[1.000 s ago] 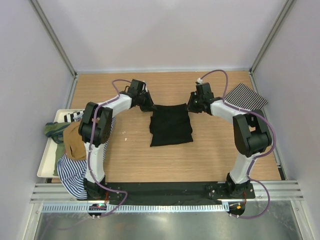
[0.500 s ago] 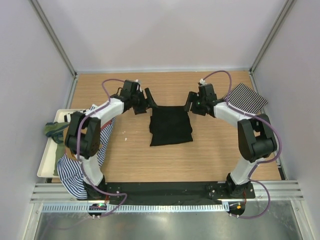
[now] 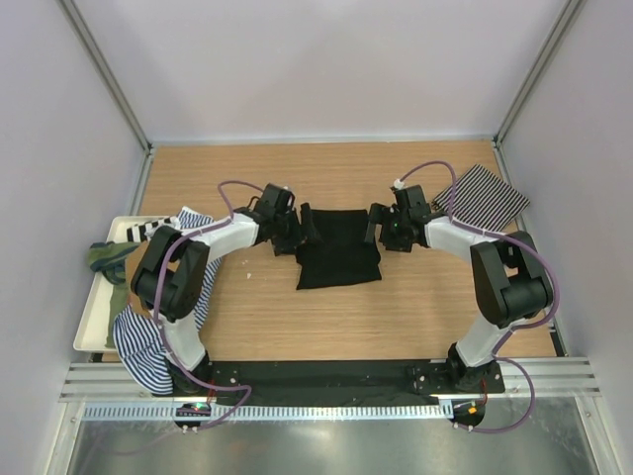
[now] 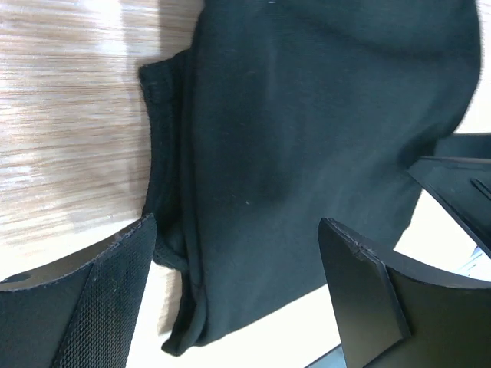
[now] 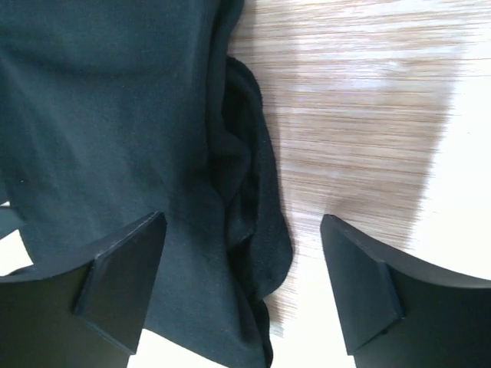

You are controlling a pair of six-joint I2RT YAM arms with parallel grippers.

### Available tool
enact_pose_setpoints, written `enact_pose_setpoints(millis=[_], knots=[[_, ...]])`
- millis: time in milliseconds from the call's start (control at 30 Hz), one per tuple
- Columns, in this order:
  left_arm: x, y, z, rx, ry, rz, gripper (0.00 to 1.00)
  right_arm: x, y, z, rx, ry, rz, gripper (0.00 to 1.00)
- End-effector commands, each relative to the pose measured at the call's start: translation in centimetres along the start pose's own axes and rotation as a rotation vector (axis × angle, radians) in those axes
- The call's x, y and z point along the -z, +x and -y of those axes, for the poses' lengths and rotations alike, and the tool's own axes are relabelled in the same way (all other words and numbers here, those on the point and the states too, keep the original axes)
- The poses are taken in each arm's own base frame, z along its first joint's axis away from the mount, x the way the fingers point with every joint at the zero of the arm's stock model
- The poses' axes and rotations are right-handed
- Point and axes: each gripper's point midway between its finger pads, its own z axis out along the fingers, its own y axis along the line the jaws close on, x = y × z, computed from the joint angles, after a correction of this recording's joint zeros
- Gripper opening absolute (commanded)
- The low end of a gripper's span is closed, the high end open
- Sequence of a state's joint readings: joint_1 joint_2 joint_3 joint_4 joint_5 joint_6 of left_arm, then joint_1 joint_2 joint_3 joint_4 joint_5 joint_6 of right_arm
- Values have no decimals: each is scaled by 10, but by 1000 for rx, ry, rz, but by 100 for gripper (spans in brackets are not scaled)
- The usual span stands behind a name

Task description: Fold and stack the tank tops

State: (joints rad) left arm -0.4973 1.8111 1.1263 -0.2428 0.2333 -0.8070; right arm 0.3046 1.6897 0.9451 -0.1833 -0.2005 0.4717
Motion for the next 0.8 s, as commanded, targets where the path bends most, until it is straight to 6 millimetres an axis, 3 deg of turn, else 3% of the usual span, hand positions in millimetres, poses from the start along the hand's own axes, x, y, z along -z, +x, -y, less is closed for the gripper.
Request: enact_pose_setpoints(millis=[0,233,333,500,567,600,633,767], knots=[[-7,-6,2,26,13,37,87,-4,-2,-7,15,-43,6,86],[-17,7,-13,52,-15,14,80,-13,9,-12,24,-66,-29,72],[-18,10,-18,54,-23,14,75,-13,11,-17,38,-80,-34,58],[-20,9,-27,70,-25,6,65,-14,14,-26,54,-105,-41,45],[-19,10,-33,83,-26,1,61,-15,14,-29,65,-108,-42,47],[-17,5,-38,92,-27,14,60,-14,13,-29,72,-96,-40,52],[-16,7,-44,100,-36,13,59,-12,10,-29,70,-85,-28,66],[-6,-4,-58,116,-26,30,57,8,-21,-25,61,-25,74,79]])
